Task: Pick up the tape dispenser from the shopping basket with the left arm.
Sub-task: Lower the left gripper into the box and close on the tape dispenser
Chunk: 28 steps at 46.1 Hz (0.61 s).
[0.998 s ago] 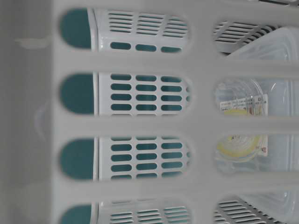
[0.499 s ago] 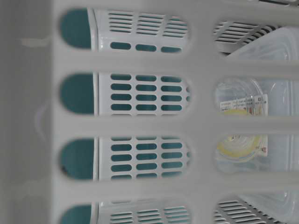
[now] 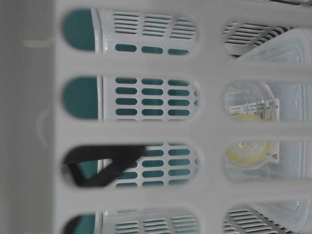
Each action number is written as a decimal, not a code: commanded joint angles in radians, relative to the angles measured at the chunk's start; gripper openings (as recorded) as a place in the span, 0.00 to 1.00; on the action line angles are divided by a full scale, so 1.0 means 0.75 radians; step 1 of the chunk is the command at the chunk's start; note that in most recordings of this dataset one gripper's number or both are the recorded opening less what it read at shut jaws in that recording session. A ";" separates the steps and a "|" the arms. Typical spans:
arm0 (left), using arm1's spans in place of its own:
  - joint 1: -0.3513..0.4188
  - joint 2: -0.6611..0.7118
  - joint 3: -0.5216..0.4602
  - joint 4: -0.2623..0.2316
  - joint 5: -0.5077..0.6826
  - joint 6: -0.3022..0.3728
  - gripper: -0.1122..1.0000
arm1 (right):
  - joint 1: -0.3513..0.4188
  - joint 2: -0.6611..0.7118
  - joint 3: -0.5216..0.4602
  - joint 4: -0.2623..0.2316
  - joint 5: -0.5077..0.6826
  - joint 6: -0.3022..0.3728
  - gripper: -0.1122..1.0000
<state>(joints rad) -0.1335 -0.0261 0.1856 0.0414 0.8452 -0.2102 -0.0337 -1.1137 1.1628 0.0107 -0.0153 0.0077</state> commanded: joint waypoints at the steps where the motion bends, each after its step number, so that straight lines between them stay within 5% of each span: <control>1: -0.014 0.027 -0.039 0.002 0.000 -0.004 0.91 | -0.002 0.008 -0.012 0.004 -0.006 0.002 0.77; 22: -0.012 0.202 0.014 0.002 -0.067 -0.010 0.90 | -0.002 0.008 -0.004 0.004 -0.006 0.002 0.77; 28: -0.014 0.194 0.008 0.002 -0.053 -0.008 0.78 | -0.002 0.008 -0.002 0.004 -0.006 0.002 0.77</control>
<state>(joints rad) -0.1396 0.1335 0.2040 0.0399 0.8053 -0.2178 -0.0337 -1.1152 1.1674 0.0107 -0.0153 0.0077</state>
